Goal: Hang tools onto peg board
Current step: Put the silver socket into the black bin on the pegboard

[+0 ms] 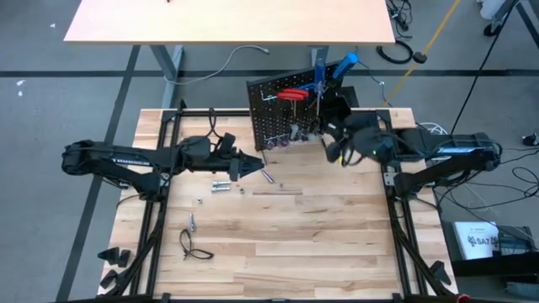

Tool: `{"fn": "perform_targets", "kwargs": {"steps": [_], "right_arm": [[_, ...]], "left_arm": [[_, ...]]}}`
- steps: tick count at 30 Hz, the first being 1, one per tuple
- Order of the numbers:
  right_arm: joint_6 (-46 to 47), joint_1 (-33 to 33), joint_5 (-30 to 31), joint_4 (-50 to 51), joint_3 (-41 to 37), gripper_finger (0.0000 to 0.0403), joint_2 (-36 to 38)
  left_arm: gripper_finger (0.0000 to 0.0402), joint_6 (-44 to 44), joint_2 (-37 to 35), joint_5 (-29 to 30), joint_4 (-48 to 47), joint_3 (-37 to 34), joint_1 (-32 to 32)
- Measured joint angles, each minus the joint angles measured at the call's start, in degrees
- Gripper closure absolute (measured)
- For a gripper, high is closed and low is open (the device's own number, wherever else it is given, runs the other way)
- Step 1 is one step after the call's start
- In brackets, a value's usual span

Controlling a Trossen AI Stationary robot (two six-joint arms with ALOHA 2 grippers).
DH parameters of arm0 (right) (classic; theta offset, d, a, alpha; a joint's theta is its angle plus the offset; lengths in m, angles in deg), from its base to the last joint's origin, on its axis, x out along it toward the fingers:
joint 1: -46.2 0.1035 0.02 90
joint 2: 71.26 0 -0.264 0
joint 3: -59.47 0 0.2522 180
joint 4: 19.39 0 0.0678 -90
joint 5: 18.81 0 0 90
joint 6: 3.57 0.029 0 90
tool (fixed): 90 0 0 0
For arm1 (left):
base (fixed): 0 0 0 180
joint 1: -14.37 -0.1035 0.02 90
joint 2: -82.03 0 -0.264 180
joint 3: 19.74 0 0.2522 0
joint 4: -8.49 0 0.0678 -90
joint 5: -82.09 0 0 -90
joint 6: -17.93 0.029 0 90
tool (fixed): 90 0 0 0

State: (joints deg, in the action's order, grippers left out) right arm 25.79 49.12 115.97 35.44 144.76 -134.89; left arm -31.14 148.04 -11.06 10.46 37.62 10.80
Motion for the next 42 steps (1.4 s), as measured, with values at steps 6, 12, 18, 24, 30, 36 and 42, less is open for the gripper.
{"fn": "perform_targets", "kwargs": {"steps": [6,12,18,24,30,36,42], "right_arm": [[0.04,-9.25,-6.81,1.44,-0.02,0.0347,-0.61],[0.01,-13.80,-8.94,2.08,-0.02,0.0347,-1.48],[-0.42,-15.29,-8.89,2.03,-0.02,0.0303,-1.85],[-0.44,-15.30,-8.88,2.04,-0.02,0.0216,-1.89],[-0.44,-15.28,-8.90,2.02,-0.02,0.0187,-1.89],[-0.44,-15.21,-11.96,0.89,-0.02,0.0185,-1.76],[0.48,-14.56,-25.74,-0.17,-0.02,0.0184,-1.71]], "left_arm": [[0.0144,0.42,-0.01,0.02,-1.93,0.00,0.37],[0.0144,0.47,-0.03,0.02,-1.91,0.00,1.95],[0.0144,1.50,-0.03,0.02,-1.91,0.00,3.47],[0.0144,1.52,-0.03,0.13,-1.91,0.00,3.74],[0.0144,1.87,-0.03,0.02,-1.97,0.00,3.74],[0.0144,8.98,-0.04,-4.37,-8.75,0.02,3.80],[0.0144,15.42,0.12,1.47,-33.54,0.02,6.12]]}}
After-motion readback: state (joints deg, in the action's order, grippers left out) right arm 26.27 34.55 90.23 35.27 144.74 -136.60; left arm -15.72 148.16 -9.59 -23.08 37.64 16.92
